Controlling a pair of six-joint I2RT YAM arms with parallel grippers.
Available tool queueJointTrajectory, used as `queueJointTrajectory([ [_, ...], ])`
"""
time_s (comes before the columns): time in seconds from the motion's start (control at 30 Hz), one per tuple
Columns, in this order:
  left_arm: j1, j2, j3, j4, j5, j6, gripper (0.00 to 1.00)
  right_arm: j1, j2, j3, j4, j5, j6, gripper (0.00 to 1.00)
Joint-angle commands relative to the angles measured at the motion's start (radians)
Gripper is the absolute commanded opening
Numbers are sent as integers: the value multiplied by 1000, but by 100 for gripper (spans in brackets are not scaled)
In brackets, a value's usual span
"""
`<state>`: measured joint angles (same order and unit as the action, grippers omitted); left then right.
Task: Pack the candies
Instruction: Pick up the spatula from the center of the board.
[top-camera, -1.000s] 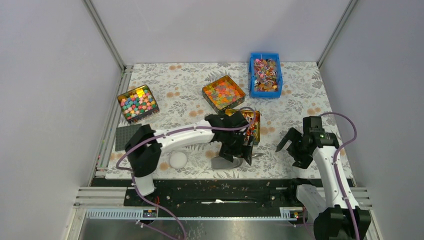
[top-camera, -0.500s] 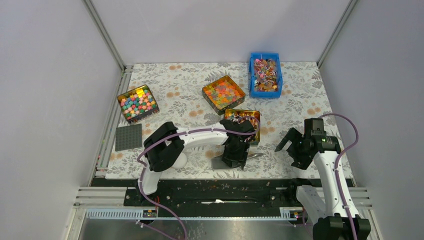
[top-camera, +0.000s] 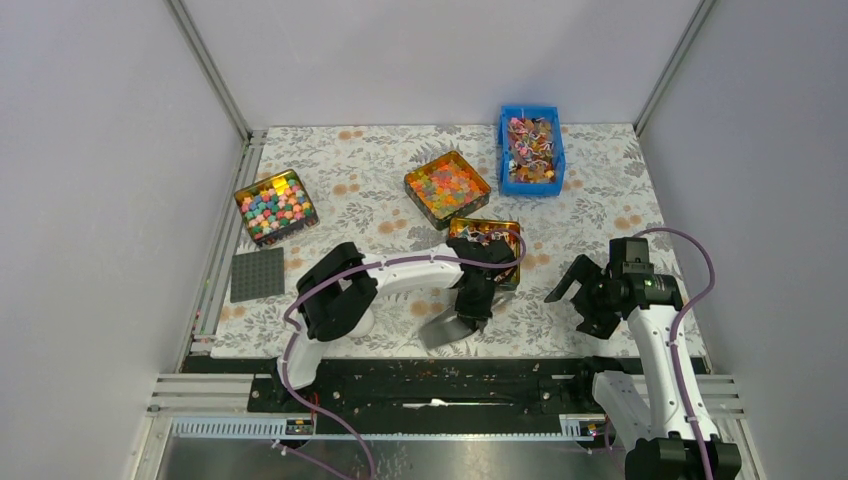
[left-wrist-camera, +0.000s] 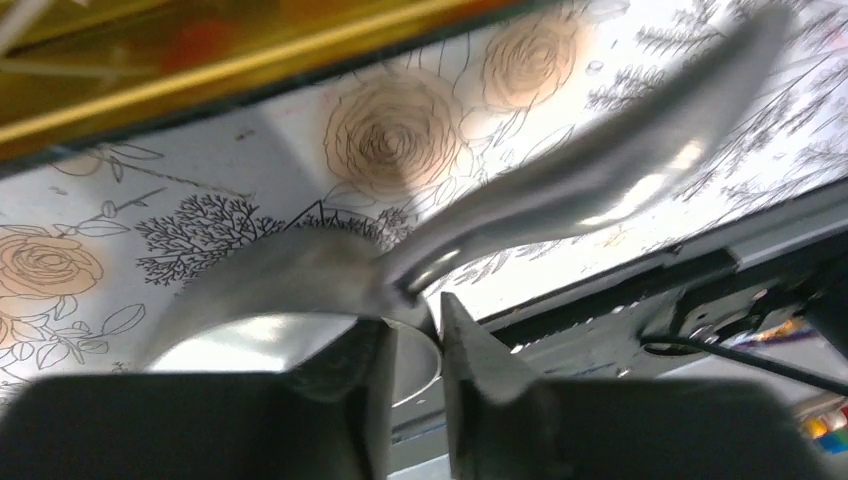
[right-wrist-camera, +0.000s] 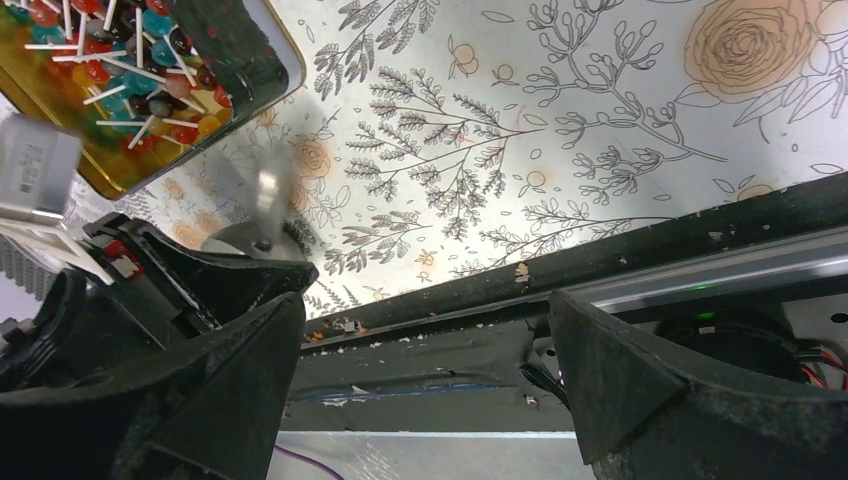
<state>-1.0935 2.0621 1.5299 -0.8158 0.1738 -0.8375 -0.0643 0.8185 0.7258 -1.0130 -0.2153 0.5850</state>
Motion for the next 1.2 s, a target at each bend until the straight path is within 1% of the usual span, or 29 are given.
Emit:
queueJointTrajectory([
  [0.0,-6,-12,55,4,-58,17,11,1,-8,18,-16,-52,0,99],
  [0.03,-6,-25,54,4,-65,24,4,1,-7,19,-17,-55,-2,99],
  [0.1,-7,-49,49,4,-77,38,0,1,-2,22,-16,-65,-9,99],
  [0.17,-8,-77,40,1,-87,56,0,1,-3,31,-16,-79,-18,99],
  [0.37,-8,-195,16,-75,-167,139,0,1,-13,71,-8,-125,-50,99],
  [0.43,-8,-248,4,-112,-224,177,0,1,-14,91,-7,-138,-65,99],
  [0.57,-8,-371,-28,-176,-310,286,0,1,1,151,-6,-176,-114,99],
  [0.67,-8,-471,-75,-196,-359,388,0,1,39,222,-36,-170,-161,99],
  [0.83,-8,-654,-150,-194,-394,524,0,10,93,339,-70,-169,-239,99],
  [0.87,-8,-686,-159,-194,-391,548,0,21,98,365,-71,-165,-251,99],
  [0.97,-8,-787,-176,-195,-444,581,0,78,126,444,-77,-142,-278,99],
  [1.07,-8,-878,-201,-184,-463,642,0,182,172,539,-88,-115,-321,99],
  [1.17,-8,-944,-214,-191,-491,689,0,286,218,629,-55,-110,-343,99],
])
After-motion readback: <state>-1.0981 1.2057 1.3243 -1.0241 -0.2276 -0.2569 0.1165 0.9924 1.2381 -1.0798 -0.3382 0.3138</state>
